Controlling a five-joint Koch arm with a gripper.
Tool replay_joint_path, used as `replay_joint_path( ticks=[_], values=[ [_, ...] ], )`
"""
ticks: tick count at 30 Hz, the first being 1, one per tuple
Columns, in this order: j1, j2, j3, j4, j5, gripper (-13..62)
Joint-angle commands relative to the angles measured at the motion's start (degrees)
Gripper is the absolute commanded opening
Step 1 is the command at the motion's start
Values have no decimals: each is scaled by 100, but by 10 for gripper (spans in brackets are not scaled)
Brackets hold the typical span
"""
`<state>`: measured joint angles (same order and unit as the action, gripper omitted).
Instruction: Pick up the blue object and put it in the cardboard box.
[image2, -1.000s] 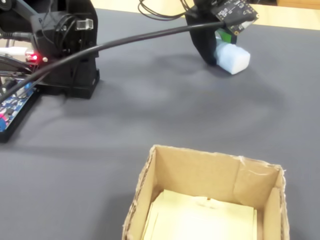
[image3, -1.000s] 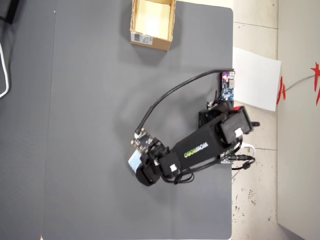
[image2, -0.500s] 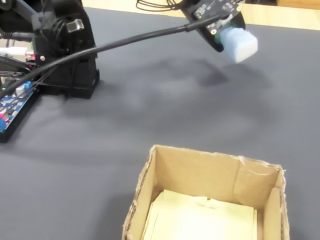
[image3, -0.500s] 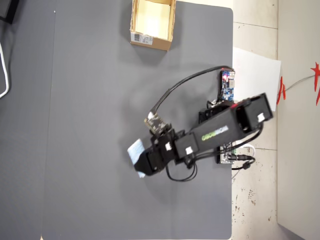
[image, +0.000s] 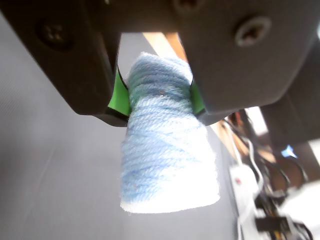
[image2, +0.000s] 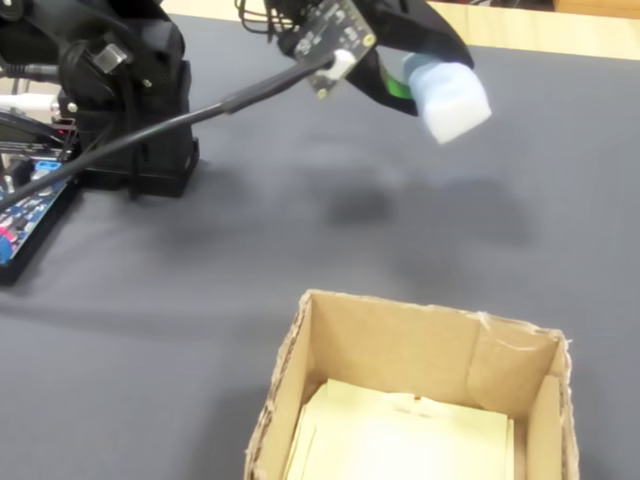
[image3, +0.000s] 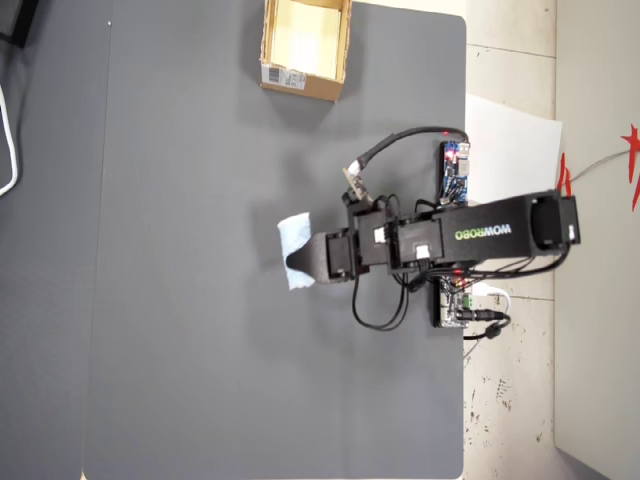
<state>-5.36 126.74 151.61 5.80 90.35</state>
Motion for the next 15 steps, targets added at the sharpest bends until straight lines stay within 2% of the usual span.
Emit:
replay_joint_path(
  ticks=[1,9,15],
  values=[
    [237,290,53,-984,-9,90],
    [958,853,712,-1969,-264,90],
    [1828,879,817,-2294,-571,90]
  ],
)
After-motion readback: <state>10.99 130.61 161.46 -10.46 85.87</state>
